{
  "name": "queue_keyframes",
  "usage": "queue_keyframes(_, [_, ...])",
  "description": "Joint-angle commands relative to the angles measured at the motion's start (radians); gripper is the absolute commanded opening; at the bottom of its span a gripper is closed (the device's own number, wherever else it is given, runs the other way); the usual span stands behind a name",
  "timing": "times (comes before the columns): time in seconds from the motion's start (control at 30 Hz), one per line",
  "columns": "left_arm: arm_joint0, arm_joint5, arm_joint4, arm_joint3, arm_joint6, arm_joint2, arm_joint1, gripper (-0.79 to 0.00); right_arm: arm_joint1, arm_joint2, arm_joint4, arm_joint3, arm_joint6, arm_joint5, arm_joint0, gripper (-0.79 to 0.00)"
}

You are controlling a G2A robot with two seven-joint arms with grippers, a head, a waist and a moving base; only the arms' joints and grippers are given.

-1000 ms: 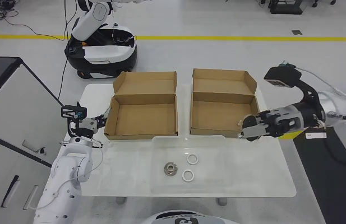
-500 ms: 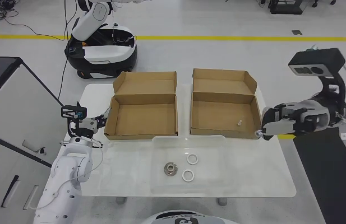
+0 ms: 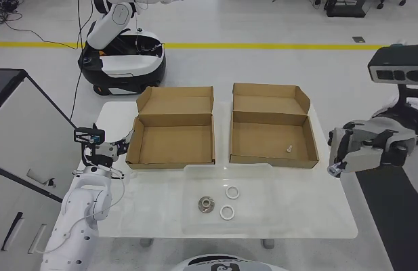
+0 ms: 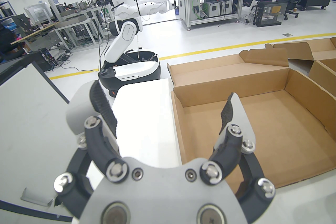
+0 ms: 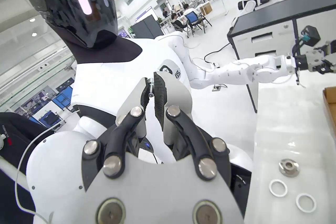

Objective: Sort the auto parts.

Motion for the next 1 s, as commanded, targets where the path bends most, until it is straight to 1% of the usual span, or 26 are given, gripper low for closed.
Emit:
queue_keyframes(0.0, [0.0, 0.0, 0.0, 0.0, 0.0, 0.0, 0.0, 0.0, -0.008, -0.01, 0.011, -0.003, -0.004, -0.008, 0.016, -0.785])
queue_keyframes(0.23, [0.0, 0.0, 0.0, 0.0, 0.0, 0.0, 0.0, 0.0, -0.047, -0.055, 0.053, -0.021, -0.037, -0.04, 0.083, -0.785])
queue_keyframes(0.53, [0.0, 0.0, 0.0, 0.0, 0.0, 0.0, 0.0, 0.0, -0.101, -0.141, 0.062, -0.025, -0.063, -0.067, 0.181, -0.785])
queue_keyframes(0.97, [0.0, 0.0, 0.0, 0.0, 0.0, 0.0, 0.0, 0.0, -0.103, -0.144, 0.059, -0.025, -0.064, -0.068, 0.184, -0.785])
